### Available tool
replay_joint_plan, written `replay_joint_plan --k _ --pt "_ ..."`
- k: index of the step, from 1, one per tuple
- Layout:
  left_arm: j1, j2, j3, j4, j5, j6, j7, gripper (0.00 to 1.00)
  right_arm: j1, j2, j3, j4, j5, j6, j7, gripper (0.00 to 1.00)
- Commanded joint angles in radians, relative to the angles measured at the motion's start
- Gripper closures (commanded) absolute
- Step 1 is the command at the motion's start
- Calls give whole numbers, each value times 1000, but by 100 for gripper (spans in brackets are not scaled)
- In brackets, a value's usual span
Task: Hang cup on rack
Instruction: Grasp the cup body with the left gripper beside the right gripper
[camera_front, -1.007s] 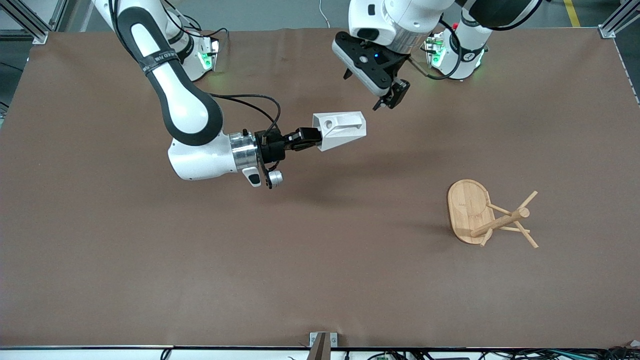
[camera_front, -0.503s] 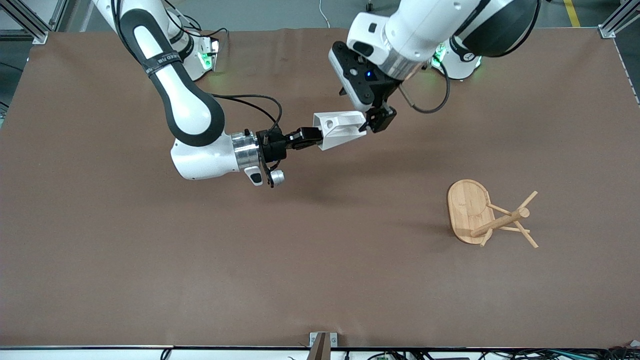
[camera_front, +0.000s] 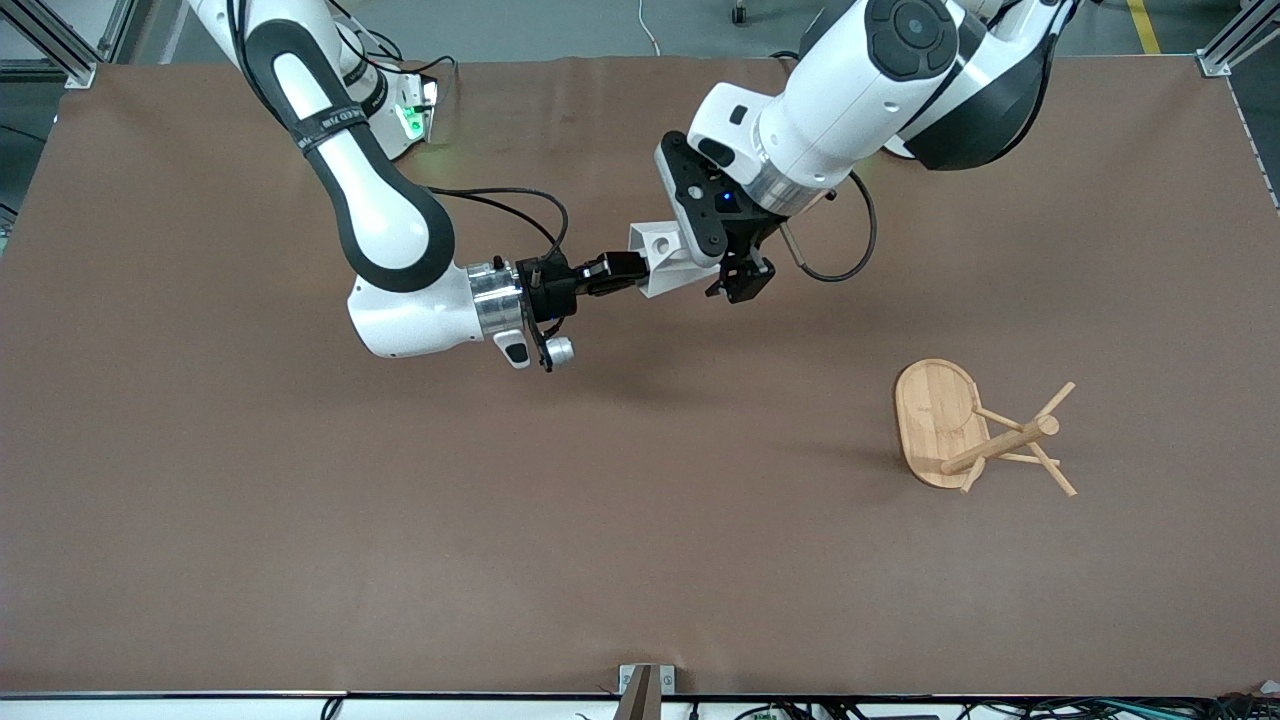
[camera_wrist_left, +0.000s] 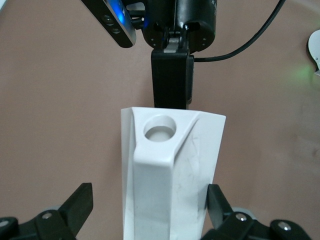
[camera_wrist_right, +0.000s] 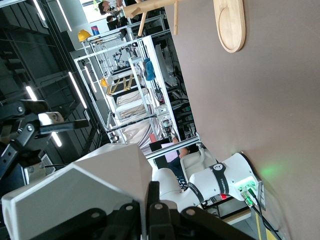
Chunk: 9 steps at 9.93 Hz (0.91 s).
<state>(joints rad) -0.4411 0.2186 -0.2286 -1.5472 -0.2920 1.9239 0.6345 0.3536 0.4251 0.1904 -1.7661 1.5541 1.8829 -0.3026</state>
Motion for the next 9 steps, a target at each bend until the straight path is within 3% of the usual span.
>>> replay_joint_plan --k 1,4,5,8,9 --pt "7 38 -5 -22 -22 -8 21 0 -7 -28 15 -19 34 -5 11 99" --pt "7 42 -3 -33 -22 -31 16 0 -7 -52 15 -19 32 -7 61 99" --pt "7 50 -3 -33 -22 -36 19 8 -7 -72 15 -19 32 -8 100 99" --pt "7 47 -3 -31 -22 -46 11 82 -7 -77 14 -19 32 -8 105 99" --pt "7 45 -3 -31 -22 -46 -4 91 -7 -77 14 -19 32 -7 106 99"
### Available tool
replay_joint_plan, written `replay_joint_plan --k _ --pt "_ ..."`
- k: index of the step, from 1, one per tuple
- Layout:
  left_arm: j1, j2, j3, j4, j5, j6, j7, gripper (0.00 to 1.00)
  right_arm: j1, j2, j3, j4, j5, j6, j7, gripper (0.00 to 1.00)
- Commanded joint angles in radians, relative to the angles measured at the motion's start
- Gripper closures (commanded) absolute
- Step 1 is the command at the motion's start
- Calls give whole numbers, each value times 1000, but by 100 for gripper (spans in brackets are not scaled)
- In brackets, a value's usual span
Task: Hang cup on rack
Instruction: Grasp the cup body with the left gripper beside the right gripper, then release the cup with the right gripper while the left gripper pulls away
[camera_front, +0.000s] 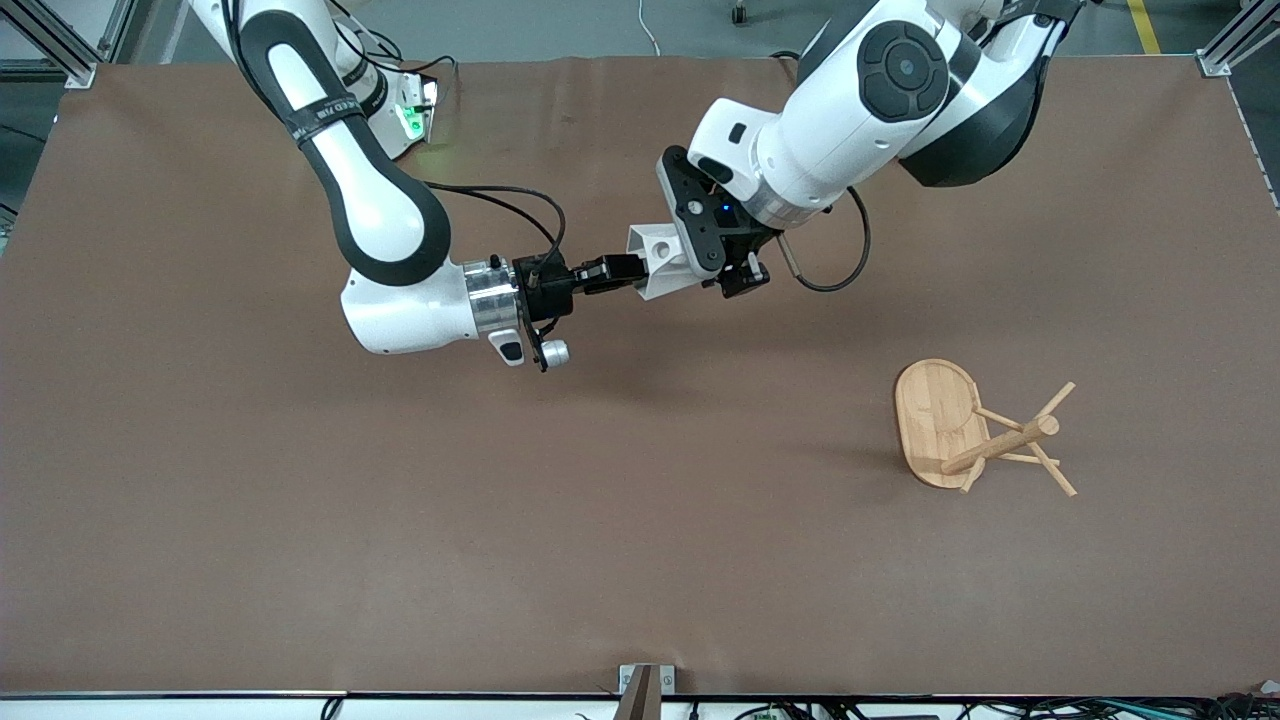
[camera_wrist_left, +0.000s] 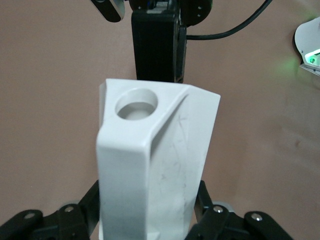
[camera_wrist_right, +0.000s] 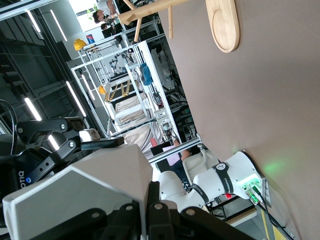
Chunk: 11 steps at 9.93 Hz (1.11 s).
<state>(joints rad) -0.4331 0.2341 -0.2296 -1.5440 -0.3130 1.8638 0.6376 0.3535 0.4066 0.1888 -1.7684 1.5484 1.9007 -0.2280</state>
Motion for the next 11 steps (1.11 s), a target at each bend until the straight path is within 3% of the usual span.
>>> replay_joint_plan --k 1,2,3,4,6,8,9,11 --pt "-1 28 -2 -33 -1 9 -19 100 -7 -58 15 -17 38 -25 32 98" --pt "-1 28 -2 -31 -1 9 -22 100 -8 -58 15 -17 36 -26 36 84" --pt "-1 28 -2 -31 -1 9 -23 100 -11 -58 14 -17 24 -26 44 1" --pt "-1 28 -2 -31 0 9 -21 100 -20 -57 5 -22 12 -23 44 0" --pt "0 30 -2 -31 0 9 -16 100 -98 -61 1 -22 -194 -25 79 0" --pt "0 34 -1 -31 0 14 -24 100 -165 -95 -3 -11 -478 -23 218 0" --pt "0 34 -1 -31 0 14 -33 100 -194 -122 -18 -11 -660 -23 290 0" --pt "17 34 4 -31 11 14 -164 100 -211 -172 -121 -13 -975 -29 351 0"
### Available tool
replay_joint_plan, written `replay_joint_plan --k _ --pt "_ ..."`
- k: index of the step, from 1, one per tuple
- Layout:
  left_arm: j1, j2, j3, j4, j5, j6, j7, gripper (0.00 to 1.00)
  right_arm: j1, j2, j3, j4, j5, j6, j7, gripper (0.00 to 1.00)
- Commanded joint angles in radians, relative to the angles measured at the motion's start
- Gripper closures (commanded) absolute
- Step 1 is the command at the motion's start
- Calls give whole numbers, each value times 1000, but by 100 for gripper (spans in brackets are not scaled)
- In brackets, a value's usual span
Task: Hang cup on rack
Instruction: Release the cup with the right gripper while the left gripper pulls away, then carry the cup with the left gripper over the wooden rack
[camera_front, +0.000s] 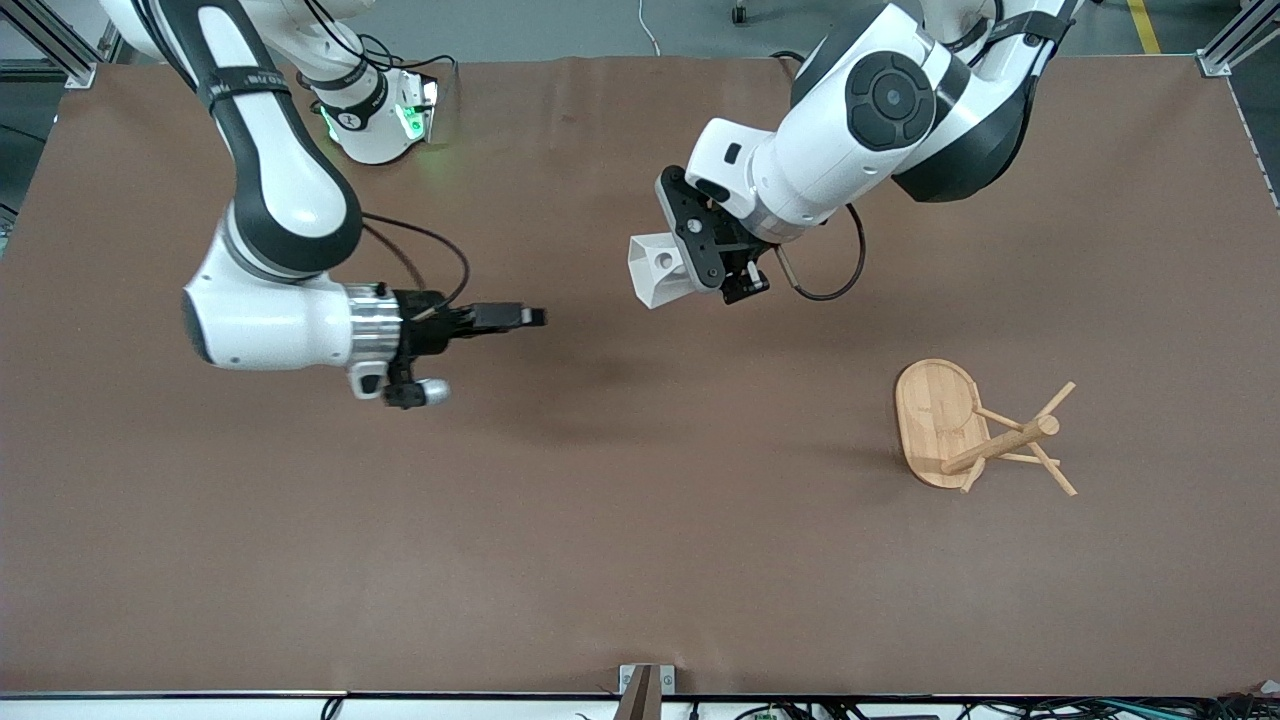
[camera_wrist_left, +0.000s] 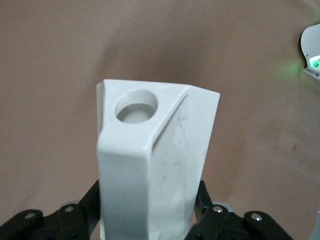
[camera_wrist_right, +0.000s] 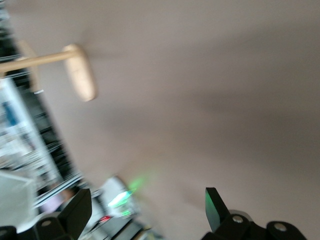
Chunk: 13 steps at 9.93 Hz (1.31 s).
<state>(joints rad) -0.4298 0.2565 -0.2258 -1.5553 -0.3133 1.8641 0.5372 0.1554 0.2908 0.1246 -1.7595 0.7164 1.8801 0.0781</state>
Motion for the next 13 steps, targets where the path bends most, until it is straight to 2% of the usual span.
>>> replay_joint_plan --k 1,2,3,4,5,6,8,9,10,11,12,13 --pt "19 10 5 -19 17 12 -189 100 -31 -61 -112 -17 -243 -33 43 0" --pt "43 9 5 -19 43 12 -297 100 -54 -88 -144 -2 -393 -33 36 0" --pt "57 10 3 -16 92 12 -406 100 -97 -111 -146 27 -578 -35 32 0" --pt "80 10 3 -14 130 15 -492 100 -134 -125 -146 59 -692 -57 32 0" --pt "123 10 2 -14 140 15 -544 100 -154 -157 -149 101 -730 -91 19 0" --pt "170 10 0 -14 138 15 -562 100 -155 -176 -175 150 -730 -134 2 0" --pt "242 -2 2 -22 141 10 -603 100 -169 -194 -186 295 -730 -389 11 0" --pt "253 -13 3 -26 149 9 -655 100 -171 -208 -192 328 -733 -477 17 0" --pt "287 -11 0 -31 155 10 -668 100 -183 -267 -203 302 -730 -466 19 0" --pt "307 -16 -1 -54 155 12 -665 99 -189 -318 -215 219 -727 -422 19 0" --pt "327 -19 -1 -83 155 23 -654 99 -188 -407 -217 87 -727 -326 17 0" --pt "362 -45 -1 -148 148 74 -643 99 -192 -412 -215 98 -727 -320 3 0"
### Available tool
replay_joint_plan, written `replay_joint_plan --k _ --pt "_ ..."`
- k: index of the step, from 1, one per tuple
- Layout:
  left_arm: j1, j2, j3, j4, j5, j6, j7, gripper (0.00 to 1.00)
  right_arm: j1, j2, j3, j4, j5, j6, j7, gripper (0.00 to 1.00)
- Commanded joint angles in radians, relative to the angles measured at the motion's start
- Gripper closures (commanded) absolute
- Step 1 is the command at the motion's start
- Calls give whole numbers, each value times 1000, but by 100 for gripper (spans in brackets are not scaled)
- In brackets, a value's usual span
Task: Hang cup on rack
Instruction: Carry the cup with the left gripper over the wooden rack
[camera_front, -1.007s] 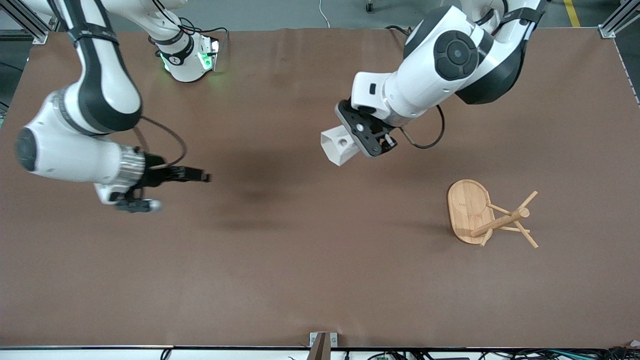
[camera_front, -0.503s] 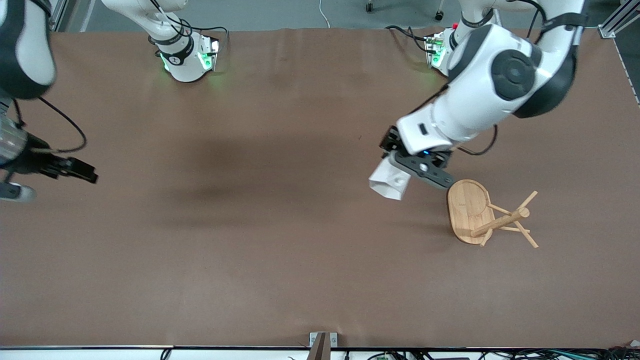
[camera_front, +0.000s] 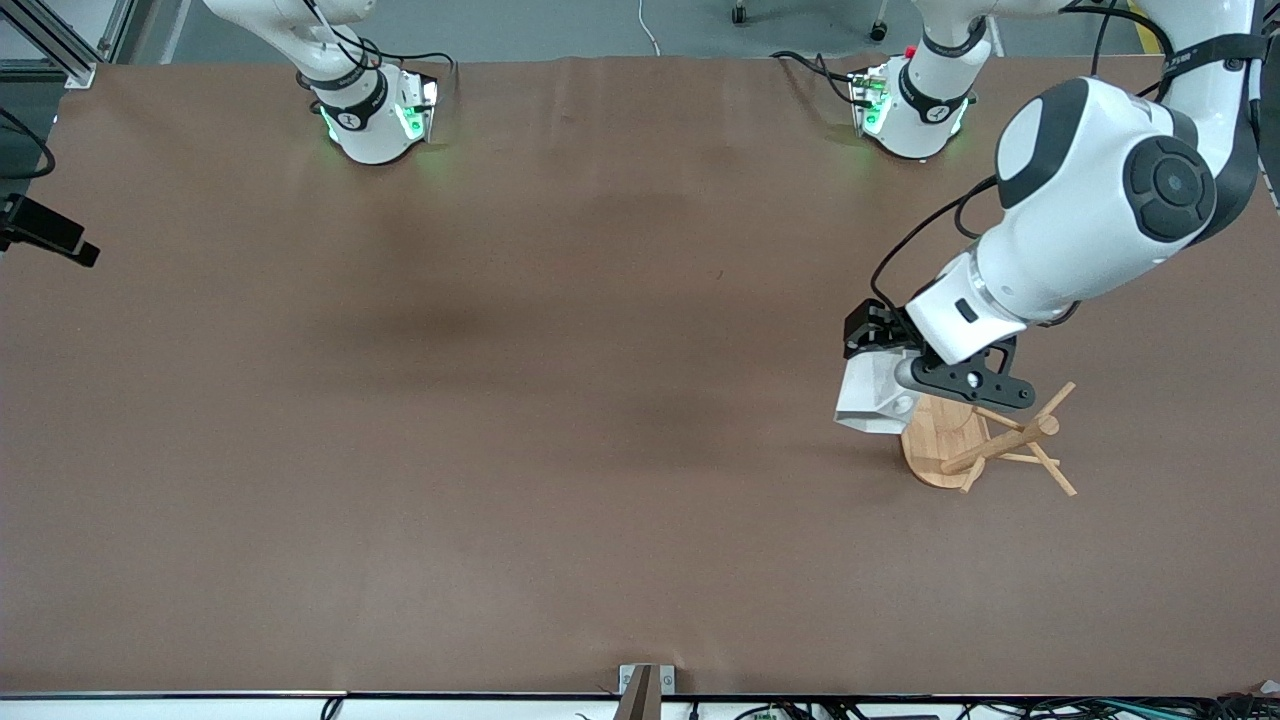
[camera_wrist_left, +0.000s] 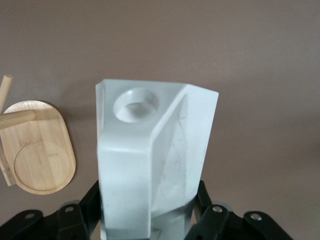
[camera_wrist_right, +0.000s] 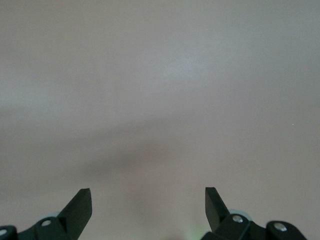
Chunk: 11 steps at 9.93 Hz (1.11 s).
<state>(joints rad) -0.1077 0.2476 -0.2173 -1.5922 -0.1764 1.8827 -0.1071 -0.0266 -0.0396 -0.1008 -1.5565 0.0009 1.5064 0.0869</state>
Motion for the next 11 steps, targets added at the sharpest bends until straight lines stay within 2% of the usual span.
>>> replay_joint_plan --k 1,4,6,11 --pt "63 -71 -11 -203 3 135 23 99 -25 -50 9 -47 -12 49 -15 0" --pt "74 -116 -8 -348 2 261 107 99 -26 -7 13 21 -24 44 -50 0" --pt "82 -107 -7 -361 0 283 156 99 -24 19 13 71 -32 -5 -55 0" --pt "82 -81 32 -368 0 317 219 99 -16 18 13 58 -32 -12 -53 0"
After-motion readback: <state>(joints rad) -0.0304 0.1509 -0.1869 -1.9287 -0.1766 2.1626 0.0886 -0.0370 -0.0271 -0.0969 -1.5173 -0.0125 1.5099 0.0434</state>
